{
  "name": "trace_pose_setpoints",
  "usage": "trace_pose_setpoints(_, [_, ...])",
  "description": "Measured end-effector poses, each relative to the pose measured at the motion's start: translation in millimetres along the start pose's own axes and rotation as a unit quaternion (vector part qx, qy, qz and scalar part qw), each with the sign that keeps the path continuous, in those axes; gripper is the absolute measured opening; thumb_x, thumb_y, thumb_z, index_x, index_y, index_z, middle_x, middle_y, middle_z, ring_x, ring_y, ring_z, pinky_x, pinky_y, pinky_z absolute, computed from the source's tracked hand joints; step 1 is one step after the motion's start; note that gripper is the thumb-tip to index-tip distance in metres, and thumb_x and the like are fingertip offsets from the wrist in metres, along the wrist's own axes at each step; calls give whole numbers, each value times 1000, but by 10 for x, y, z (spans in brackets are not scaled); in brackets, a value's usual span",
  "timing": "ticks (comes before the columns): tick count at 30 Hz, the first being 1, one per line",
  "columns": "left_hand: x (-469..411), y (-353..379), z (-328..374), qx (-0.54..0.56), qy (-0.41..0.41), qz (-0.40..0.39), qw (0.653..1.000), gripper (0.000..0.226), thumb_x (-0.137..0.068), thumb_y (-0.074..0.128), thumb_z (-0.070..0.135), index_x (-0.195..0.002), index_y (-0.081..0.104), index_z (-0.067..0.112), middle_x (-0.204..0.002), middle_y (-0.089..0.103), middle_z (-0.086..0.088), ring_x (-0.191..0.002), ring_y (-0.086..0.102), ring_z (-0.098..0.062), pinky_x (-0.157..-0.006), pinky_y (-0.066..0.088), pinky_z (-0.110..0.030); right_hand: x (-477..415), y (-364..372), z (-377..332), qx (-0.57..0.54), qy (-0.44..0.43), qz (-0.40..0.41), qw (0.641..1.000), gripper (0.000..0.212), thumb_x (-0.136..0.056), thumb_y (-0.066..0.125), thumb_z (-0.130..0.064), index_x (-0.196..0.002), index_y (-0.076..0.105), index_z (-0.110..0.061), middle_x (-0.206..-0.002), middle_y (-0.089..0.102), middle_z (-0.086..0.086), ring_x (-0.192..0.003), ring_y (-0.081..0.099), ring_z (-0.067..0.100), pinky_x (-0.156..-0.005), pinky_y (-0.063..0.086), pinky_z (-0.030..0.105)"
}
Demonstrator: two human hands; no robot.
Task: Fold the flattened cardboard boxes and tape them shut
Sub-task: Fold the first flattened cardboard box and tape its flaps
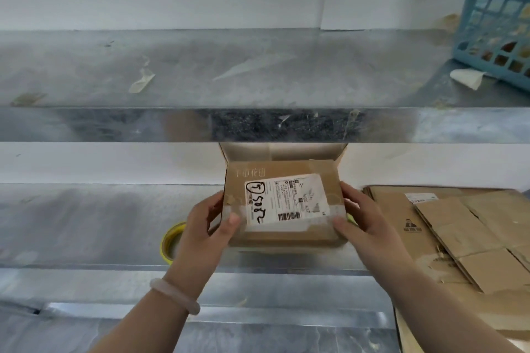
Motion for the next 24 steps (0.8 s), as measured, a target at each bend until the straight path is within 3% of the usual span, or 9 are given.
trace_pose_setpoints(3, [51, -52, -259, 88, -29, 54, 994, 30, -85, 65, 22, -113, 58, 13, -106, 72, 1, -104, 66, -13, -76, 55, -21, 70, 2, 304, 1, 21, -3, 1000, 61, -82, 65, 15, -125, 53, -28, -121, 68, -10, -119, 60, 8, -96, 53, 31])
trace_pose_setpoints(6, [125, -54, -493, 95, -61, 62, 992, 23, -93, 56, 12, -115, 60, 18, -104, 70, -3, -100, 66, -16, -80, 53, -27, 178, -35, 589, -2, 50, 23, 998, 49, -81, 68, 14, -115, 55, -18, -114, 71, -2, -116, 63, 12, -99, 51, 33])
trace_pose_setpoints(9, [181, -74, -615, 28, -63, 57, 996, 18, -91, 60, 35, -103, 65, 23, -89, 69, 1, -88, 65, -24, -79, 56, -37, 261, -142, 714, 10, 53, 78, 996, 36, -86, 71, -5, -109, 59, -30, -99, 71, -5, -97, 69, 8, -78, 54, 16])
trace_pose_setpoints(12, [232, -128, -672, 25, -98, 85, 991, 37, -74, 61, 67, -77, 62, 31, -72, 64, 10, -78, 61, -20, -81, 54, -53, 254, -176, 645, 19, 45, 83, 995, 21, -83, 70, -50, -102, 61, -47, -92, 69, -3, -92, 69, 12, -81, 56, 29])
trace_pose_setpoints(13, [226, -132, -679, 29, -109, 91, 990, 40, -68, 59, 72, -71, 60, 32, -70, 62, 9, -78, 60, -20, -82, 54, -57, 231, -167, 616, 18, 46, 79, 996, 26, -78, 66, -63, -99, 62, -48, -93, 70, -5, -93, 69, 11, -83, 57, 33])
trace_pose_setpoints(16, [161, -90, -611, 48, -107, 100, 988, 45, -65, 59, 77, -60, 54, 32, -62, 55, 7, -73, 55, -23, -81, 51, -64, 119, -169, 539, 25, 40, 85, 995, 41, -71, 56, -73, -93, 65, -41, -92, 70, -6, -92, 68, 14, -87, 57, 44])
trace_pose_setpoints(19, [108, -22, -541, 71, -100, 102, 987, 65, -67, 58, 80, -72, 56, 16, -77, 61, -17, -83, 60, -43, -83, 52, -62, 65, -204, 536, 47, 38, 93, 994, 48, -73, 50, -78, -88, 64, -34, -88, 68, 0, -92, 67, 20, -88, 56, 50])
trace_pose_setpoints(21, [90, -7, -599, 102, -123, 109, 981, 65, -75, 57, 73, -80, 58, 8, -85, 68, -17, -90, 67, -36, -78, 57, -50, 77, -233, 591, 42, 51, 99, 993, 58, -74, 45, -85, -87, 66, -33, -90, 71, -1, -91, 69, 15, -84, 58, 41])
trace_pose_setpoints(24, [71, -21, -691, 117, -152, 122, 974, 41, -91, 50, 54, -76, 64, 18, -82, 73, -5, -84, 71, -22, -69, 58, -38, 100, -306, 630, 34, 74, 122, 989, 50, -80, 42, -77, -84, 71, -37, -86, 74, -8, -84, 71, 7, -81, 56, 33])
Point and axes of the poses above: each hand's wrist, its own x-axis away from the middle knuckle, its own y-axis out of the palm, z = x × y, the point moved 9 cm from there along -x, towards the middle knuckle
